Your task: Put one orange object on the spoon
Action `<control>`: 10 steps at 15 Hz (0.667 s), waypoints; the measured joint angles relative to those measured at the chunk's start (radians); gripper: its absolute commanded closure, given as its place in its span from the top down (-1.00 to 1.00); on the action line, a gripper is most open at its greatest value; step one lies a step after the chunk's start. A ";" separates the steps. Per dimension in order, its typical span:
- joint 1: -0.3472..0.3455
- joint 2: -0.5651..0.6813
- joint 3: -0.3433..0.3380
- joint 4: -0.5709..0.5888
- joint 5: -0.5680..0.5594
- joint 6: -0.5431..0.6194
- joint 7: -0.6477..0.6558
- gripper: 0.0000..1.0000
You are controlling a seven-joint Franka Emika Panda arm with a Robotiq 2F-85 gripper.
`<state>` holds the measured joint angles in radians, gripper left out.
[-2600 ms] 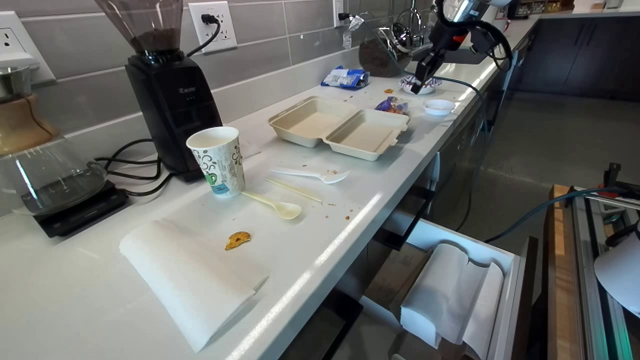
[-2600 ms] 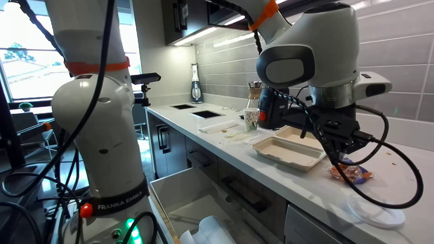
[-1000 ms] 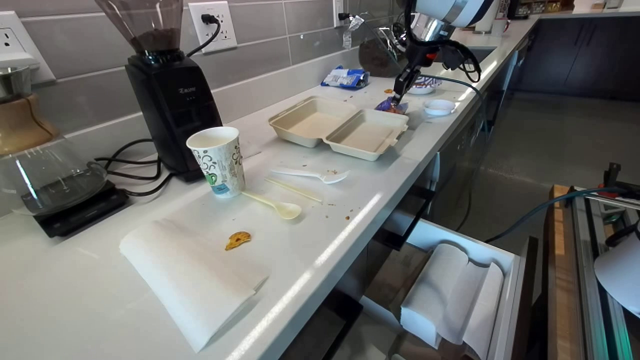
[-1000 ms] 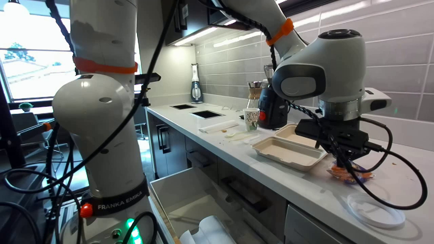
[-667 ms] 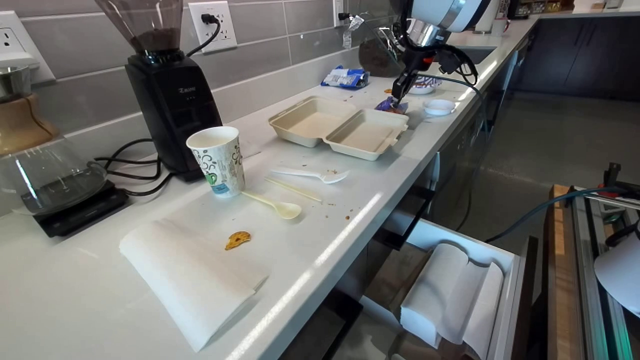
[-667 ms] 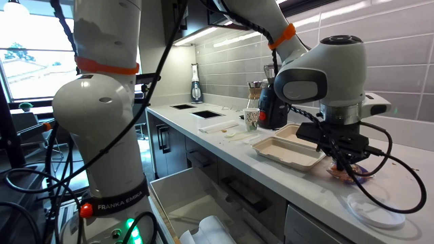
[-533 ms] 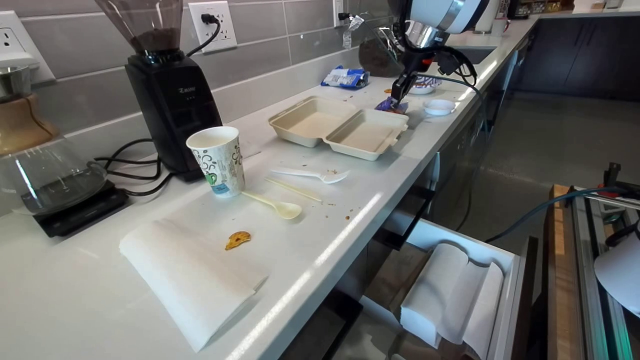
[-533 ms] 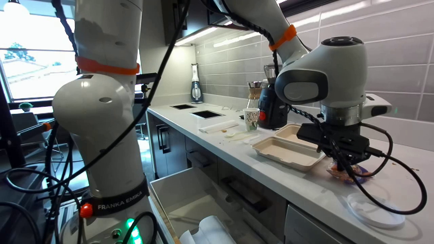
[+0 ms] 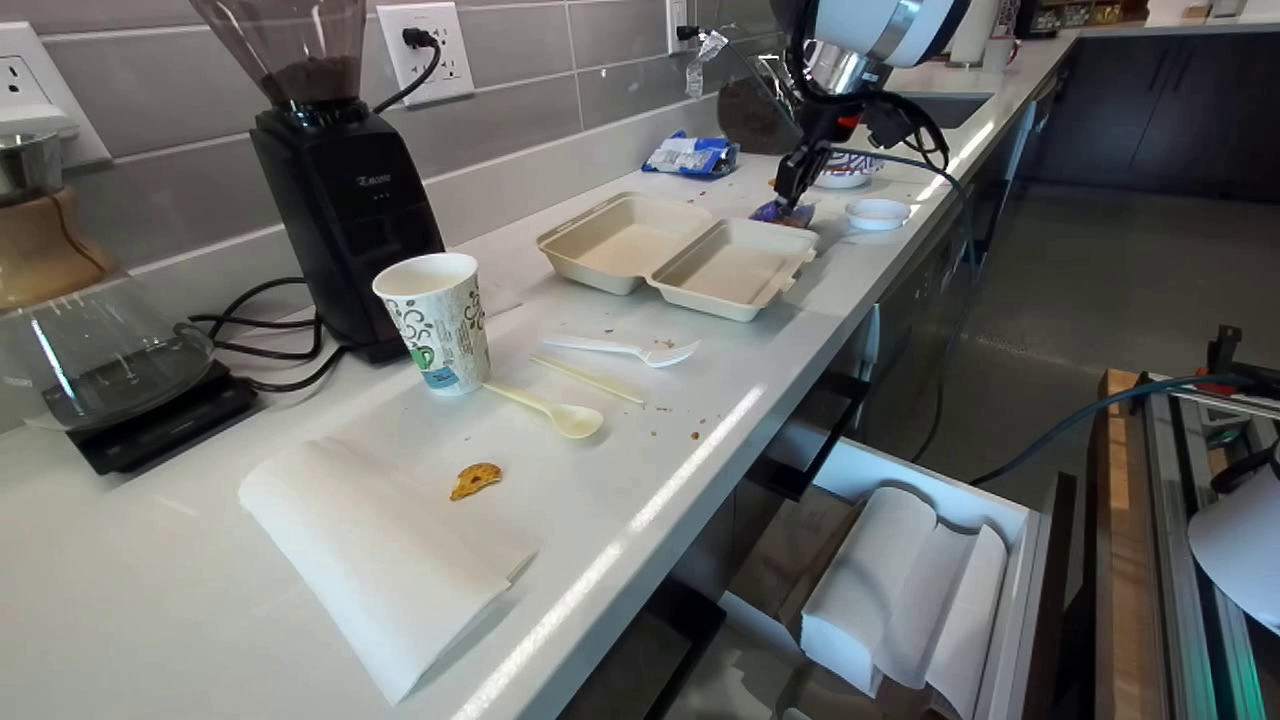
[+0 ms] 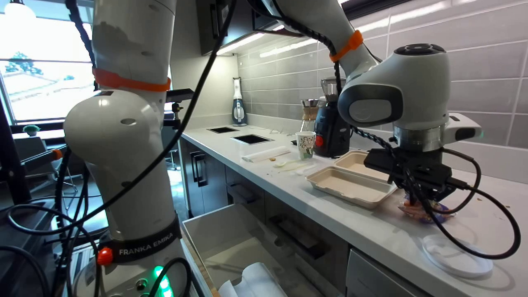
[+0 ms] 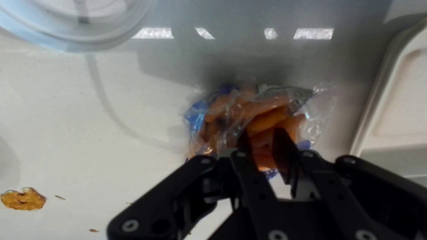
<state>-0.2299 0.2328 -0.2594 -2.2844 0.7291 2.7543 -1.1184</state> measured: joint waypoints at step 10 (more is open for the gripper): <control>0.032 0.026 -0.019 0.028 -0.110 0.000 0.194 -0.58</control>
<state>-0.1981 0.2585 -0.2786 -2.2567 0.6191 2.7543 -0.9241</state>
